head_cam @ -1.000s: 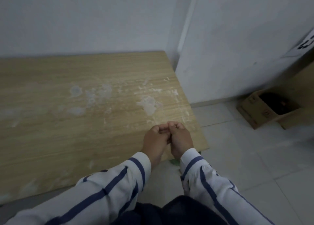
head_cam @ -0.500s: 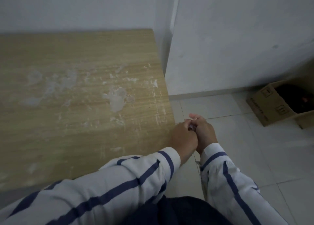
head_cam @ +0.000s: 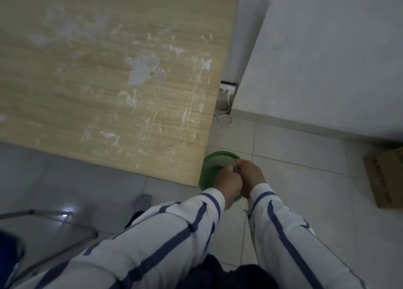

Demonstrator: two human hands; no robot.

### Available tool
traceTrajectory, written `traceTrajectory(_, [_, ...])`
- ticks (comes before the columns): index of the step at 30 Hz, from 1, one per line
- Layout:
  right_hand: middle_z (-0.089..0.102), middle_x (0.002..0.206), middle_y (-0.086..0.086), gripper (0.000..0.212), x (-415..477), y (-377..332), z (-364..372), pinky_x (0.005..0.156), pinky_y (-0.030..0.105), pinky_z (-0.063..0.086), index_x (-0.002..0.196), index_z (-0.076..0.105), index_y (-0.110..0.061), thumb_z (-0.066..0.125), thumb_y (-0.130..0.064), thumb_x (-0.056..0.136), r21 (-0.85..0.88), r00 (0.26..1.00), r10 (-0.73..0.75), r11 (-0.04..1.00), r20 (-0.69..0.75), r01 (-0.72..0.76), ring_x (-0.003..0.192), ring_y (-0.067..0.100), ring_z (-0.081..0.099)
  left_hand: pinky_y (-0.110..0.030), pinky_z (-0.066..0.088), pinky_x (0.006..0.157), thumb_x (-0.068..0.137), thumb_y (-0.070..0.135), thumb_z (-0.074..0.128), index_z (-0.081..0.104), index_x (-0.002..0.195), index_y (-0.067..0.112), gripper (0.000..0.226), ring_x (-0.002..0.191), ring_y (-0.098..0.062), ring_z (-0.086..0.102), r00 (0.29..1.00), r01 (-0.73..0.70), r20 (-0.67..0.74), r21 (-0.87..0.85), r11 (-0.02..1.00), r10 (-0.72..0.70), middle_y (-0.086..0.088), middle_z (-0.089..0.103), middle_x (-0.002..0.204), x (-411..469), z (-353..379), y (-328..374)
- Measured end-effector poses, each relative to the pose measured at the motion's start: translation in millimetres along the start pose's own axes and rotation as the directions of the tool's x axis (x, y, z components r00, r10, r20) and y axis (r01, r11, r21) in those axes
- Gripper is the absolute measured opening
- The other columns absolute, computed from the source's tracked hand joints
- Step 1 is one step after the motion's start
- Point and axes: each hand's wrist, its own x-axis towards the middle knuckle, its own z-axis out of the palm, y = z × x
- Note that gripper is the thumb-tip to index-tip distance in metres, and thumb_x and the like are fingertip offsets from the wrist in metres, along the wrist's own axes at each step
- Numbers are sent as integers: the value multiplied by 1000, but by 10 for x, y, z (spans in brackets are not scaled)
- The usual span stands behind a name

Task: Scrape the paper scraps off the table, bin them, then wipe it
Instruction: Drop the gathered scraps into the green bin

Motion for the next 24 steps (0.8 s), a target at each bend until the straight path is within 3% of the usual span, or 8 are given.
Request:
traceTrajectory(3, [64, 108, 12, 17, 314, 210, 198, 85, 30, 45, 102, 60, -4, 53, -7, 86, -217, 998, -61, 974, 15, 63, 98, 26, 59, -37, 44, 93, 97, 22, 31, 57, 118, 15, 34, 103, -26, 54, 999, 49, -1, 32, 998, -49, -12, 59, 119, 371, 26, -109])
traceTrajectory(7, [60, 118, 9, 30, 624, 477, 447, 96, 31, 41, 117, 58, -6, 54, -9, 87, -311, 988, -139, 938, 73, 155, 110, 26, 54, -44, 42, 98, 96, 21, 31, 47, 133, 27, 41, 110, -28, 52, 997, 57, 43, 105, 993, -62, -8, 56, 127, 761, 98, -304])
traceTrajectory(11, [62, 117, 16, 34, 829, 665, 627, 94, 33, 44, 119, 55, -2, 55, -1, 85, -268, 991, -130, 955, 12, 128, 108, 31, 55, -35, 41, 91, 95, 22, 36, 42, 138, 28, 43, 106, -24, 50, 999, 30, 41, 107, 994, -34, -5, 53, 133, 977, 76, -413])
traceTrajectory(15, [62, 114, 14, 41, 874, 730, 763, 92, 34, 49, 121, 51, 0, 63, -6, 83, -290, 999, -33, 956, 36, 42, 106, 29, 58, -43, 36, 105, 95, 12, 32, 30, 145, 27, 52, 128, -31, 39, 999, 47, 10, 123, 991, -49, -4, 38, 145, 1052, 20, -489])
traceTrajectory(20, [64, 112, 8, 24, 945, 658, 797, 88, 28, 47, 111, 57, -4, 52, -16, 91, -332, 998, 65, 941, -10, -65, 103, 22, 61, -43, 38, 104, 94, 12, 37, 32, 144, 24, 52, 127, -29, 41, 999, 43, -15, 123, 991, -41, -5, 40, 145, 1119, -13, -605])
traceTrajectory(24, [67, 99, 14, 18, 1003, 709, 922, 82, 32, 52, 99, 64, 0, 55, -10, 87, -318, 987, 113, 937, -117, -145, 93, 27, 64, -41, 37, 102, 93, 9, 37, 25, 147, 24, 57, 130, -30, 37, 999, 53, -9, 142, 988, -53, -7, 34, 148, 1190, -57, -690])
